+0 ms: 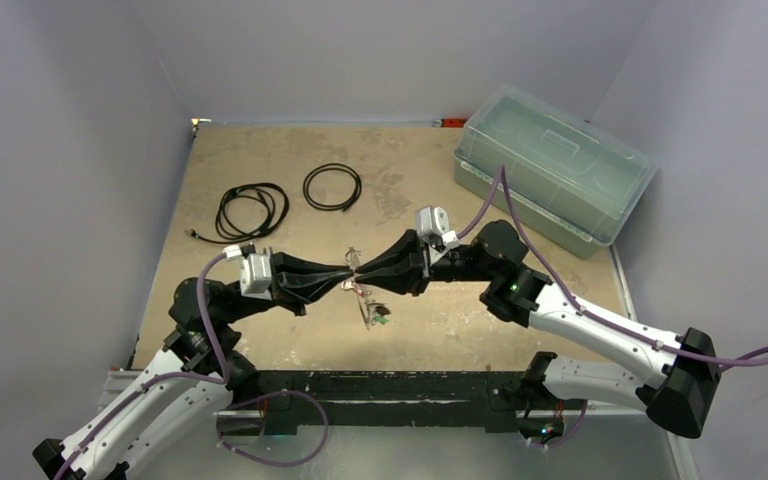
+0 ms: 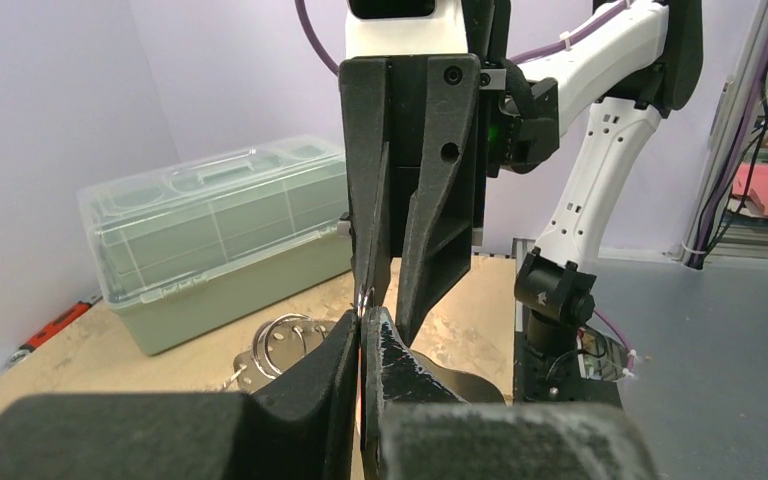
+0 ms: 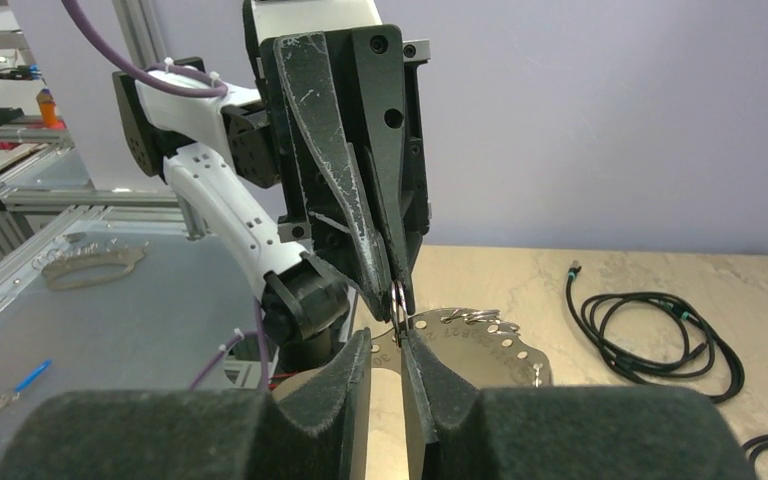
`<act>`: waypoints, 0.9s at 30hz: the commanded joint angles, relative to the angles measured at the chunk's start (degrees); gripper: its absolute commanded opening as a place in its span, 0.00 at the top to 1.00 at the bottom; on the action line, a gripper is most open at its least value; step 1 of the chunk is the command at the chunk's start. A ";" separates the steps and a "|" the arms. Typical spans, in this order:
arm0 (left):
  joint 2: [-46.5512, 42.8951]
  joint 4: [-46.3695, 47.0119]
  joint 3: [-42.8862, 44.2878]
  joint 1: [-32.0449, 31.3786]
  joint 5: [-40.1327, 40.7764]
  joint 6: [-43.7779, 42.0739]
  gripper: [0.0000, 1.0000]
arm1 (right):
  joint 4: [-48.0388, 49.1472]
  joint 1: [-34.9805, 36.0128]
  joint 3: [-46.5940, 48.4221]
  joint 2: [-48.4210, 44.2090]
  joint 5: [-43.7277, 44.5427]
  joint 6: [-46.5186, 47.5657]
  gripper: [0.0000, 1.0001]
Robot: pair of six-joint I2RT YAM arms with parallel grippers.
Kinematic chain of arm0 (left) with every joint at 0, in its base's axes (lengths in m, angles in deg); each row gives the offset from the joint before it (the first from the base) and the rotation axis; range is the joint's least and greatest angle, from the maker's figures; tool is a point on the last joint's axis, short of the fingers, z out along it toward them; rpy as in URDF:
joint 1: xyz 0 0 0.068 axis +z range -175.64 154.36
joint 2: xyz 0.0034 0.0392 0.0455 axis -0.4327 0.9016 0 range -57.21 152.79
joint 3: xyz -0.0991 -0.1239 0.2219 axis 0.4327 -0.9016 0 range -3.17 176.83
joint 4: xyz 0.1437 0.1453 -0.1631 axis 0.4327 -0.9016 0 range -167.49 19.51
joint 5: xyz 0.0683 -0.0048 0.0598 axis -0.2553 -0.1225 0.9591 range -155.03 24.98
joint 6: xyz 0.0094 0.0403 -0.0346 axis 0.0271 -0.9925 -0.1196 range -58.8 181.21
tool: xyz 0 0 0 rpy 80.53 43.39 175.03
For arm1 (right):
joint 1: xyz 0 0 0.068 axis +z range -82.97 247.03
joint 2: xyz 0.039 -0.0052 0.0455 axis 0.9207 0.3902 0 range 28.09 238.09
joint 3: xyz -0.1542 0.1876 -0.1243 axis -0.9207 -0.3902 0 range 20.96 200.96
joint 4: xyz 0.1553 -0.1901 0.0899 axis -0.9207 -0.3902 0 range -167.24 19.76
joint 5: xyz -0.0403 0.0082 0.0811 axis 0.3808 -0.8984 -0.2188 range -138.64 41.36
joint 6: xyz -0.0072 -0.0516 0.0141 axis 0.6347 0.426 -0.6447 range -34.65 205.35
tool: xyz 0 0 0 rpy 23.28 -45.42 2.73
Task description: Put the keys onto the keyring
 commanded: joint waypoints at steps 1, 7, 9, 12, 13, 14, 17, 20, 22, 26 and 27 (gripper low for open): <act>-0.04 4.39 0.07 0.59 0.88 1.63 1.00 | 5.56 0.27 -0.21 0.36 -2.08 -1.92 0.82; 0.27 4.86 -0.08 0.80 0.54 2.15 1.00 | 8.11 0.27 0.00 1.64 -2.48 -3.37 0.91; 0.27 4.78 -0.16 0.83 0.71 2.10 1.00 | 8.80 0.27 0.05 1.89 -2.46 -3.84 0.97; 0.35 4.54 -0.11 0.90 0.61 1.94 1.00 | 9.33 0.27 0.00 1.82 -2.31 -4.32 1.00; 0.36 4.27 -0.03 0.88 0.72 1.81 1.00 | 9.36 0.27 -0.18 1.70 -2.16 -4.26 1.00; 0.36 3.92 0.05 0.90 0.79 1.43 1.00 | 9.29 0.32 -0.32 1.53 -2.01 -4.21 1.00; -0.07 1.97 0.53 0.83 1.22 0.04 1.00 | 7.54 0.27 -0.57 0.58 -1.29 -2.93 1.00; -0.37 -1.65 1.53 0.84 1.73 -2.16 0.90 | 2.99 0.27 0.08 -0.55 -0.31 -0.19 1.00; -0.43 -3.75 2.23 0.86 2.35 -3.43 0.86 | -0.19 0.32 0.53 -1.32 0.61 1.81 1.00; 0.16 -9.06 4.60 0.85 3.84 -6.14 0.75 | -7.05 0.27 1.75 -2.56 3.91 5.78 1.00; 0.32 -10.65 5.54 0.80 4.24 -6.99 0.72 | -9.41 0.35 2.28 -2.69 4.95 6.93 1.00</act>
